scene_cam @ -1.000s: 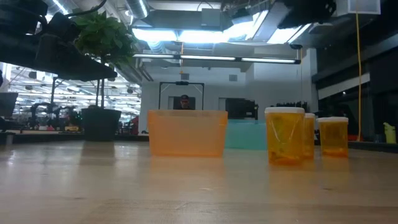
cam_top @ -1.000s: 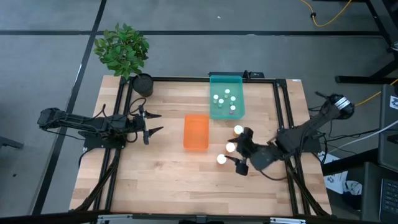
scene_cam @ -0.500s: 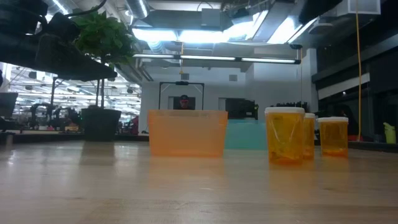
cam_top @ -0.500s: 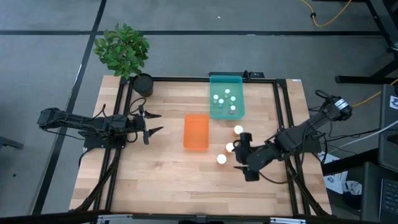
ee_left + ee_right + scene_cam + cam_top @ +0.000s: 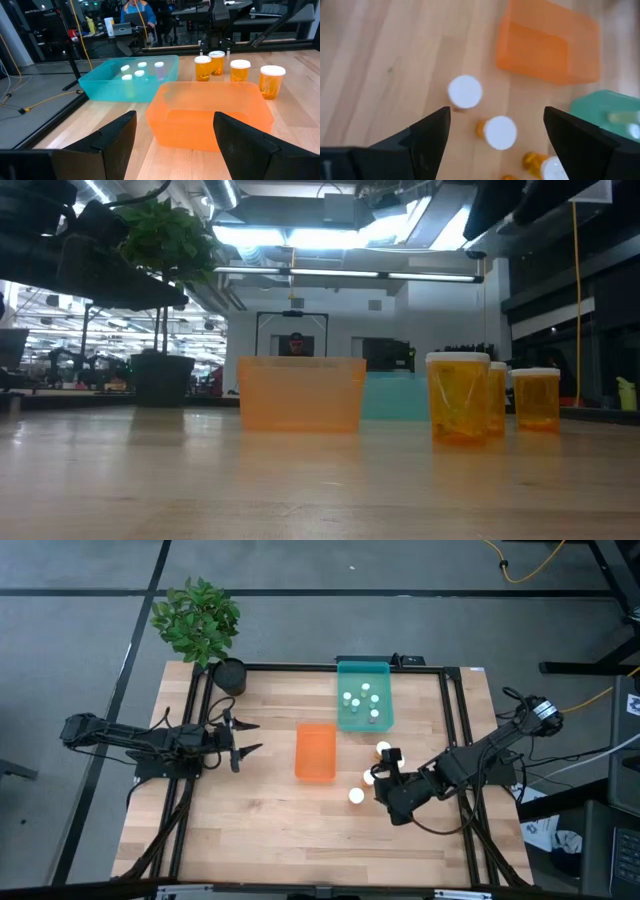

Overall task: Pick and place medicine bottles into bin by pill shape (circle, oval)
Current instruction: Put the orange capsule bottle into the orange bin

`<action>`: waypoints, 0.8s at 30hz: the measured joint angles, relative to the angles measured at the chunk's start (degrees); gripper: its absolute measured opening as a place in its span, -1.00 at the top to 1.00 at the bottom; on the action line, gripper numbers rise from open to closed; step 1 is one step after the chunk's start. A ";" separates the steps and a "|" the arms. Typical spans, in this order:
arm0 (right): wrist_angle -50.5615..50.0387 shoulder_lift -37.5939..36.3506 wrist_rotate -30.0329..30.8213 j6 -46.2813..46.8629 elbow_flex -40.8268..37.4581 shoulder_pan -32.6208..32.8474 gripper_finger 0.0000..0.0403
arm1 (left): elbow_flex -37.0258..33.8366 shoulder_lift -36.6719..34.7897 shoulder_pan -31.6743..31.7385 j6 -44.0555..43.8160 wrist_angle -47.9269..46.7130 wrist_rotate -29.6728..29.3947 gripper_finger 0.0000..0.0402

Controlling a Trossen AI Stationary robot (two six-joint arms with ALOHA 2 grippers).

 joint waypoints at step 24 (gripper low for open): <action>5.97 5.78 -13.28 -13.82 -0.02 -7.14 -0.59 | -0.02 0.02 0.01 0.00 -0.02 0.00 -0.28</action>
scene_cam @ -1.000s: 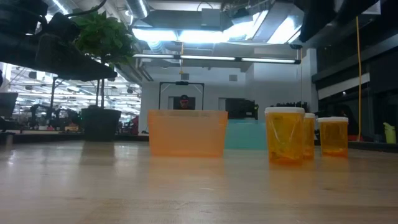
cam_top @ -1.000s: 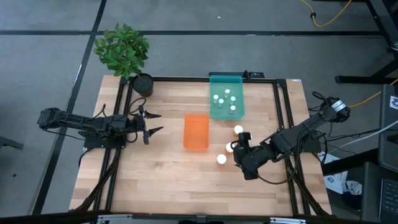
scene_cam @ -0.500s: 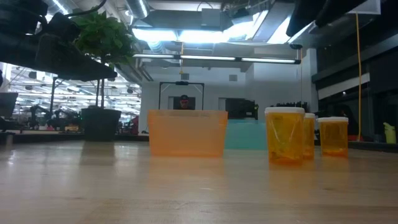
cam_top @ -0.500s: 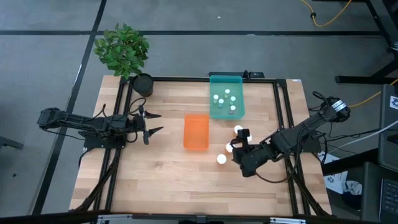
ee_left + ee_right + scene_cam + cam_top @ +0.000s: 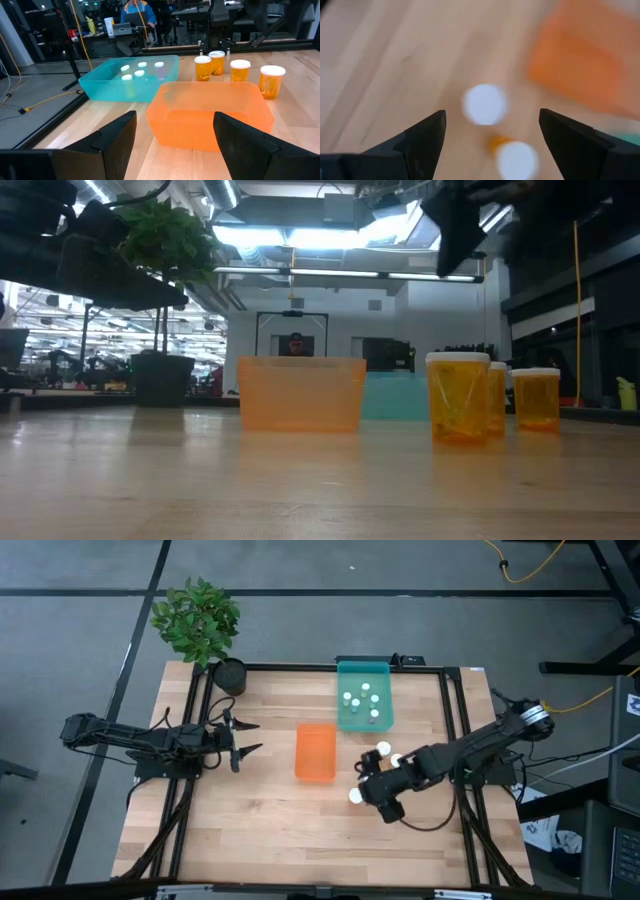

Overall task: Pick and place medicine bottles into bin by pill shape (circle, oval)
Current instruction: Put the orange capsule bottle into the orange bin

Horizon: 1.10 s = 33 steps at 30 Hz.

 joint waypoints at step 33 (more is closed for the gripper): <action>4.55 13.48 -5.72 -5.54 -0.04 -3.66 -0.59 | 0.02 0.00 -0.01 0.01 -0.08 0.00 -0.28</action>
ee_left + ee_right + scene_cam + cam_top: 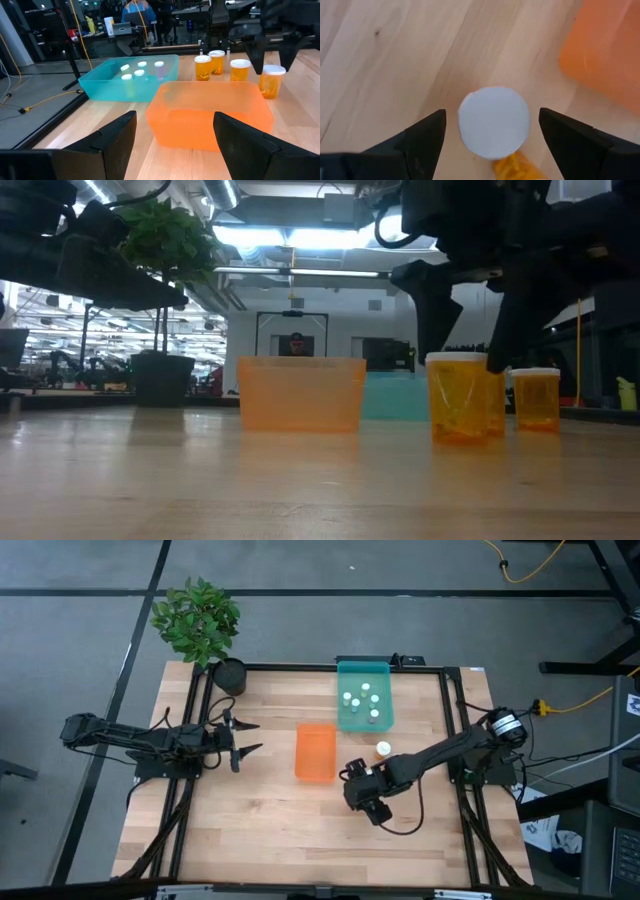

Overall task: Pick and place medicine bottles into bin by pill shape (circle, oval)
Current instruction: Put the orange capsule bottle into the orange bin

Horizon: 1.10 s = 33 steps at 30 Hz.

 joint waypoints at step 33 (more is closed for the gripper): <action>-5.09 2.09 4.16 -3.91 6.52 -0.11 0.00 | 0.00 -0.02 -0.01 -0.01 0.10 0.00 -0.28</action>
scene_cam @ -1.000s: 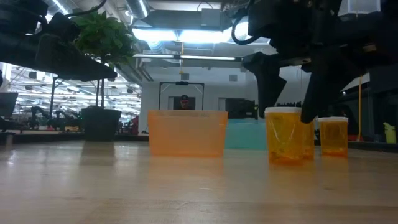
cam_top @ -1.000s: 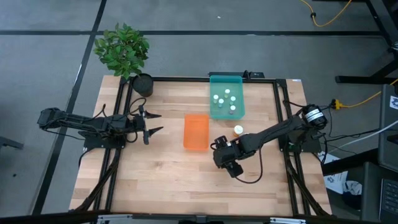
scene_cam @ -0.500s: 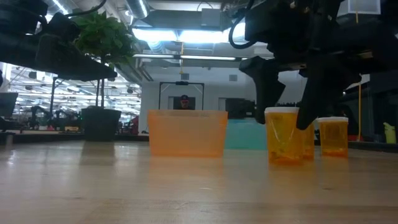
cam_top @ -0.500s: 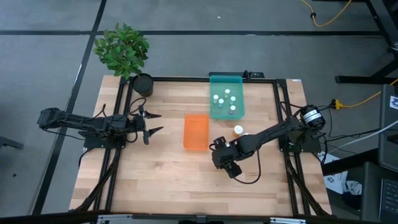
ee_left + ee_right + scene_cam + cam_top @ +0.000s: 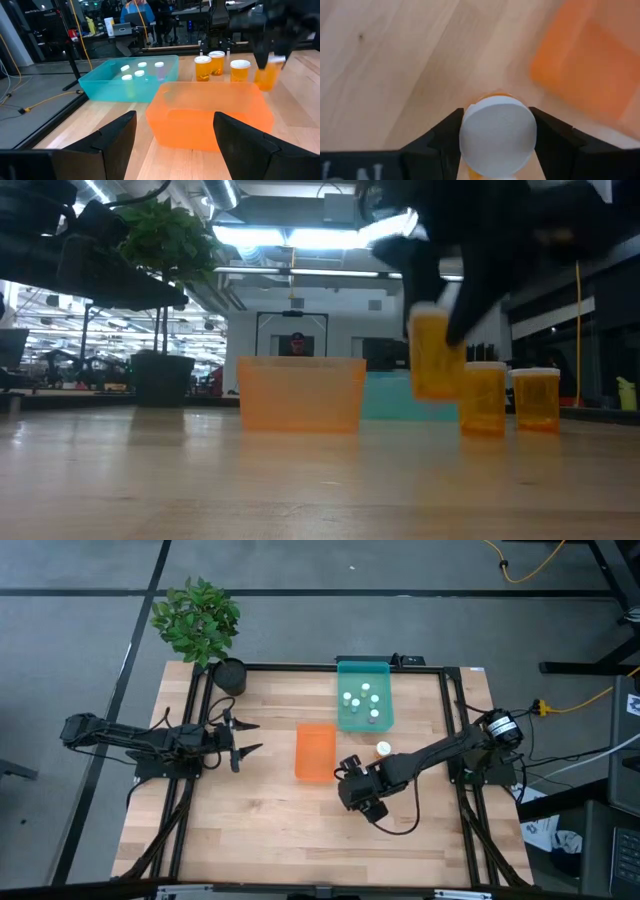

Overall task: Pick and place medicine bottles into bin by pill shape (circle, oval)
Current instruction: Put the orange capsule bottle into the orange bin

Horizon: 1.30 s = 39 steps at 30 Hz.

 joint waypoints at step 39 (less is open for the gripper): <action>15.07 12.26 -16.51 -16.47 12.54 -28.88 -0.03 | 0.00 0.00 0.00 0.02 0.00 0.00 -0.28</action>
